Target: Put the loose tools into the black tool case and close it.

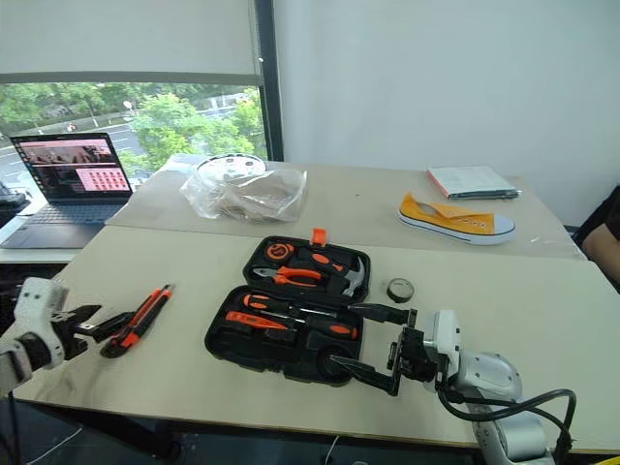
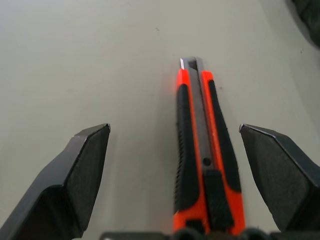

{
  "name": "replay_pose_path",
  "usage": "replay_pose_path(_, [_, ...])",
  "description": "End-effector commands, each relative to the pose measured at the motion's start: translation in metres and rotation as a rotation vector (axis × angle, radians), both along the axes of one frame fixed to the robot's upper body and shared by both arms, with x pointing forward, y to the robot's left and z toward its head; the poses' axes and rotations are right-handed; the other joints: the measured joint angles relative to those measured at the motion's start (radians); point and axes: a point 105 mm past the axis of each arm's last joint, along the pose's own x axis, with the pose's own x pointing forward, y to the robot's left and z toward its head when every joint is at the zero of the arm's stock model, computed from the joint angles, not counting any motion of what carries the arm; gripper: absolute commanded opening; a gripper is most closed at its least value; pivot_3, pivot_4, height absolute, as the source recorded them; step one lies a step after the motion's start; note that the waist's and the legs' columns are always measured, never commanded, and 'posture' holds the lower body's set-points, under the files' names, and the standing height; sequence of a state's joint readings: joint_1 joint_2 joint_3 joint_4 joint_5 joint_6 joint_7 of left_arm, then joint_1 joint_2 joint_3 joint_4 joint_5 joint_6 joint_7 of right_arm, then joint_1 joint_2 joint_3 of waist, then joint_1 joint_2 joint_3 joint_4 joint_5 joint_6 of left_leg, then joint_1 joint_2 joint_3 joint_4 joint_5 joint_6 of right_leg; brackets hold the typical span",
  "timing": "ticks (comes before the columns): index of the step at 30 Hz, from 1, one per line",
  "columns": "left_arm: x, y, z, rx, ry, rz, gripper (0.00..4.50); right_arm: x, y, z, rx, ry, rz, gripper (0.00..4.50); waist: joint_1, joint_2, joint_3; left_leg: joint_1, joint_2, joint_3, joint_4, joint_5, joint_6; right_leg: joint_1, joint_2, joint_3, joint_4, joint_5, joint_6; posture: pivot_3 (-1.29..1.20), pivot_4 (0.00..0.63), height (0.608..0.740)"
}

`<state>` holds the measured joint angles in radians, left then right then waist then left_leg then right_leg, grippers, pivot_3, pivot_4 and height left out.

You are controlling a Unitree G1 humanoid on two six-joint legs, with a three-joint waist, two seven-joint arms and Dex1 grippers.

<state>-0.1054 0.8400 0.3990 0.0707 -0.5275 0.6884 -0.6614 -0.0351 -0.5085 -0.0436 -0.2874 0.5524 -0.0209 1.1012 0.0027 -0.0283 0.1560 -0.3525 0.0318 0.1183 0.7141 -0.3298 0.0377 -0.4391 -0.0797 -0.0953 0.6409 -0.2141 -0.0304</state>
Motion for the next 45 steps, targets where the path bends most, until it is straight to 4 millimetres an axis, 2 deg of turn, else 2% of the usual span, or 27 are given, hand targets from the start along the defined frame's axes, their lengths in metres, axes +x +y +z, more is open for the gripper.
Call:
replay_pose_path(1, [0.001, 0.003, -0.007, 0.056, 0.065, -0.015, 4.46, -0.003, 0.0, 0.008, 0.008, -0.05, -0.01, 4.5, -0.006, 0.0, 0.0, 0.0, 0.0, 0.0, -0.001, 0.0, -0.001, -0.001, 0.001, 0.0, 0.0, 0.0, 0.0, 0.0, 0.15, 0.74])
replay_pose_path(2, [0.002, 0.005, -0.01, 0.078, 0.073, -0.006, 4.46, -0.003, 0.0, 0.008, 0.007, -0.048, -0.014, 4.5, -0.005, 0.0, 0.0, 0.0, 0.001, 0.0, -0.001, -0.001, -0.001, -0.001, 0.001, 0.0, 0.0, 0.0, 0.0, 0.0, 0.15, 0.74])
replay_pose_path(4, [0.003, 0.007, -0.014, 0.098, 0.083, -0.004, 3.94, -0.004, 0.0, 0.007, 0.007, -0.045, -0.019, 4.5, -0.004, 0.001, 0.0, 0.0, 0.001, 0.0, -0.002, -0.001, -0.002, -0.001, 0.001, 0.0, -0.001, -0.001, 0.0, 0.0, 0.15, 0.74])
replay_pose_path(5, [0.004, 0.007, -0.015, 0.089, 0.085, -0.003, 3.89, -0.004, 0.0, 0.007, 0.007, -0.045, -0.021, 4.5, -0.003, 0.001, 0.0, 0.0, 0.001, 0.0, -0.002, -0.001, -0.002, -0.001, 0.001, 0.0, -0.001, -0.001, -0.001, 0.0, 0.15, 0.74])
replay_pose_path(9, [0.0, 0.002, -0.017, 0.061, 0.082, -0.041, 2.3, -0.004, -0.001, 0.008, 0.008, -0.046, -0.032, 4.5, -0.005, 0.001, 0.0, 0.001, 0.001, 0.001, -0.001, 0.0, -0.002, -0.001, -0.005, 0.002, 0.001, -0.001, -0.001, 0.0, 0.15, 0.74])
replay_pose_path(11, [0.0, -0.003, -0.011, 0.047, 0.04, -0.076, 1.78, -0.003, -0.002, 0.008, 0.006, -0.046, -0.035, 4.5, -0.004, 0.001, 0.0, 0.002, 0.001, 0.0, -0.001, 0.0, -0.002, -0.001, -0.007, 0.002, 0.001, -0.001, -0.001, 0.0, 0.15, 0.74])
replay_pose_path(14, [0.004, -0.022, 0.02, 0.024, -0.155, -0.25, 1.71, -0.005, -0.006, 0.008, -0.004, -0.045, -0.046, 4.5, -0.002, 0.001, 0.001, 0.001, 0.001, 0.0, -0.001, 0.0, -0.002, -0.001, -0.007, 0.002, 0.002, -0.001, -0.001, 0.0, 0.15, 0.74])
replay_pose_path(17, [0.003, -0.047, 0.045, 0.029, -0.271, -0.46, 1.71, -0.007, -0.013, 0.009, -0.018, -0.042, -0.064, 4.5, 0.008, 0.001, 0.001, -0.001, 0.001, -0.001, -0.001, 0.0, -0.002, -0.001, -0.008, 0.0, 0.001, 0.0, -0.001, 0.0, 0.15, 0.74])
replay_pose_path(20, [-0.005, -0.082, 0.055, 0.068, -0.301, -0.748, 1.71, -0.013, -0.02, 0.007, -0.04, -0.028, -0.078, 4.5, 0.015, 0.001, 0.001, -0.001, 0.0, -0.001, 0.0, 0.0, -0.002, -0.001, -0.008, 0.0, 0.001, 0.0, -0.001, 0.0, 0.15, 0.74])
replay_pose_path(24, [-0.011, -0.129, 0.046, 0.263, -0.239, -1.165, 1.71, -0.022, -0.033, 0.001, -0.088, -0.001, -0.102, 4.5, 0.02, 0.001, 0.001, -0.001, -0.002, 0.0, 0.0, -0.001, -0.002, 0.001, -0.003, -0.001, 0.001, -0.001, -0.001, 0.0, 0.15, 0.74])
replay_pose_path(27, [-0.01, -0.152, 0.041, 0.328, -0.226, -1.344, 1.71, -0.025, -0.035, -0.002, -0.102, 0.012, -0.114, 4.5, 0.019, 0.001, 0.001, 0.0, -0.002, 0.002, 0.001, 0.0, -0.001, 0.001, 0.001, 0.0, 0.001, -0.001, 0.0, 0.0, 0.15, 0.74])
replay_pose_path(29, [-0.009, -0.156, 0.039, 0.347, -0.221, -1.388, 1.71, -0.027, -0.035, -0.002, -0.102, 0.015, -0.117, 4.5, 0.005, 0.001, 0.001, 0.0, -0.001, 0.002, 0.001, 0.0, -0.002, 0.001, 0.003, 0.001, 0.001, -0.001, 0.0, 0.0, 0.15, 0.74])
replay_pose_path(33, [0.0, -0.183, 0.025, 0.429, -0.197, -1.545, 1.71, -0.033, -0.034, -0.006, -0.107, 0.03, -0.137, 4.5, 0.009, 0.002, 0.001, 0.0, 0.0, 0.001, 0.001, 0.0, -0.002, 0.0, 0.004, 0.002, 0.001, -0.001, 0.0, 0.0, 0.15, 0.74])
replay_pose_path(39, [0.004, -0.193, 0.01, 0.48, -0.167, -1.624, 1.71, -0.038, -0.035, -0.005, -0.106, 0.033, -0.171, 4.5, 0.008, 0.001, 0.001, -0.001, -0.001, 0.002, 0.003, -0.001, 0.001, 0.0, 0.004, 0.003, 0.0, -0.001, 0.0, 0.0, 0.15, 0.74])
replay_pose_path(45, [0.015, -0.202, -0.001, 0.528, -0.157, -1.622, 1.71, -0.041, -0.036, -0.004, -0.107, 0.034, -0.185, 4.5, 0.013, 0.001, 0.001, -0.001, -0.001, 0.001, 0.005, -0.003, 0.003, 0.001, 0.003, 0.002, 0.001, -0.001, 0.001, 0.0, 0.15, 0.74])
